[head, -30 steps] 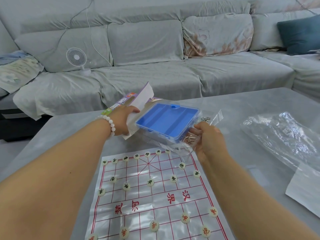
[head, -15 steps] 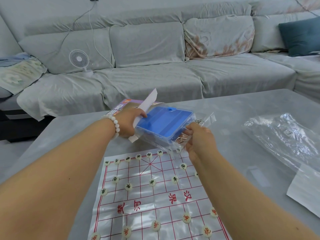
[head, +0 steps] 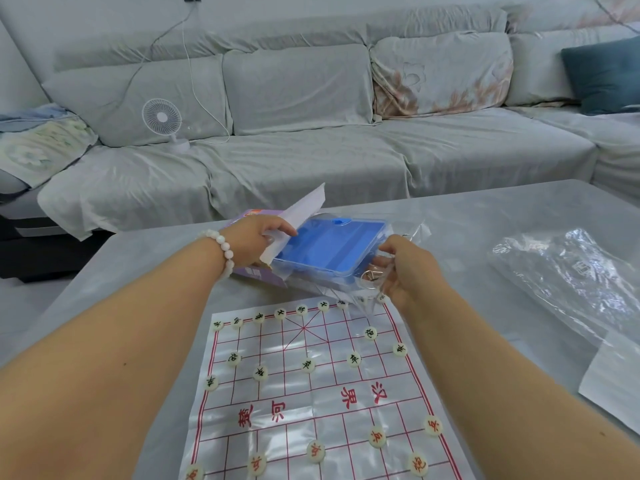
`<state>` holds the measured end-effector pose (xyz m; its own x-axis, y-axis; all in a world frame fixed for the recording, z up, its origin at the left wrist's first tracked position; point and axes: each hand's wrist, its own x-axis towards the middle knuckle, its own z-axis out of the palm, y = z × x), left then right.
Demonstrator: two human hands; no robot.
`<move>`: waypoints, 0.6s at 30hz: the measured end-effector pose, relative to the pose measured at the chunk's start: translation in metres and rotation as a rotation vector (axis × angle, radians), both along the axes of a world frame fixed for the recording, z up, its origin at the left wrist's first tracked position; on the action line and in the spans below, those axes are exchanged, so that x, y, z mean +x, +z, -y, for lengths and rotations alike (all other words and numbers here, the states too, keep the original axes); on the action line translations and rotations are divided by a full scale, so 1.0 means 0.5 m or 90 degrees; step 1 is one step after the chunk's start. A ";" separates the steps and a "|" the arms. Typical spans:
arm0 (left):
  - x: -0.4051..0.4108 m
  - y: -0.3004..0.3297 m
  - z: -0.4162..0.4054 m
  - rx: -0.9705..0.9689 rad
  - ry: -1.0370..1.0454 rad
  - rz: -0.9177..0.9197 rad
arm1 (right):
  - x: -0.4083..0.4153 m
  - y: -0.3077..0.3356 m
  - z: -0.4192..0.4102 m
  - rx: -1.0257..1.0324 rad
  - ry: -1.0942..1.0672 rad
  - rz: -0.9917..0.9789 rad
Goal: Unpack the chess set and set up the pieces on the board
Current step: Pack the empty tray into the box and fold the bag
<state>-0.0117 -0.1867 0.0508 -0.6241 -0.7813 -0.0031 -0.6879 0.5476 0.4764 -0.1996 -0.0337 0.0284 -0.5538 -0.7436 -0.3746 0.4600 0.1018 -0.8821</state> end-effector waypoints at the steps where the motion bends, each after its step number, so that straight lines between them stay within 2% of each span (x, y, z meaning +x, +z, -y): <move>1: 0.003 0.004 -0.002 0.005 0.007 -0.014 | -0.003 0.003 0.003 0.003 0.007 0.001; 5: 0.012 0.015 -0.007 -0.009 0.030 -0.011 | -0.022 0.006 0.010 0.007 0.024 -0.013; 11: -0.017 0.032 -0.041 -0.009 -0.010 -0.042 | 0.019 0.006 0.035 -0.015 0.057 -0.010; 16: -0.038 0.055 -0.054 0.041 -0.013 -0.065 | 0.041 -0.006 0.065 0.034 0.163 -0.003; 18: -0.037 0.060 -0.056 0.047 -0.016 -0.071 | 0.038 -0.021 0.077 0.070 0.185 -0.046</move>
